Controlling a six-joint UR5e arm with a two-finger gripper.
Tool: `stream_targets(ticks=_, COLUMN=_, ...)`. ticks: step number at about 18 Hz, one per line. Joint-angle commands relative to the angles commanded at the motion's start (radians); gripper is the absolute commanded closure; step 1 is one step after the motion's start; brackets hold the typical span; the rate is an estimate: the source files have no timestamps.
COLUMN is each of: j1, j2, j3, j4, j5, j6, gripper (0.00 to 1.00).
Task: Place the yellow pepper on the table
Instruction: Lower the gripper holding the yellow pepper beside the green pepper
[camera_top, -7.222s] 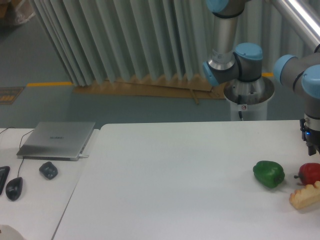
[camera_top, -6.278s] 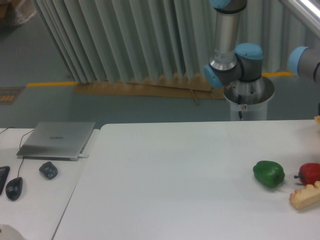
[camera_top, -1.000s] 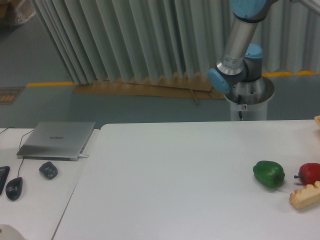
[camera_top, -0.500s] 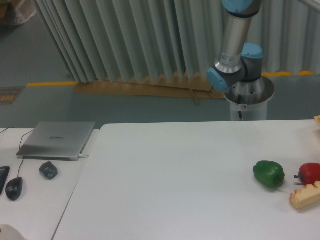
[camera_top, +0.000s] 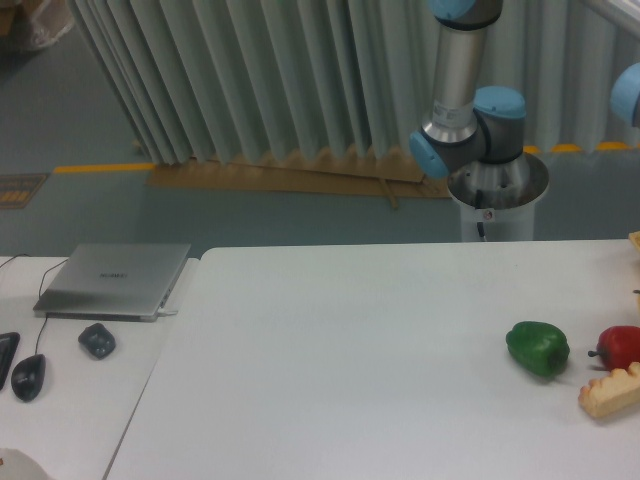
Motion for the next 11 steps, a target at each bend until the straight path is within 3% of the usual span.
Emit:
stream_targets(ticks=5, j1=-0.087, j2=-0.003, j3=0.005, j4=0.055, j5=0.0, j6=-0.179, gripper=0.42)
stream_targets(ticks=9, j1=-0.13, j2=-0.021, j3=0.006, j4=0.077, j5=0.003, j6=-0.247, gripper=0.42)
stream_targets(ticks=11, j1=-0.15, j2=-0.035, j3=0.006, j4=0.121, j5=0.006, j6=-0.296, gripper=0.42)
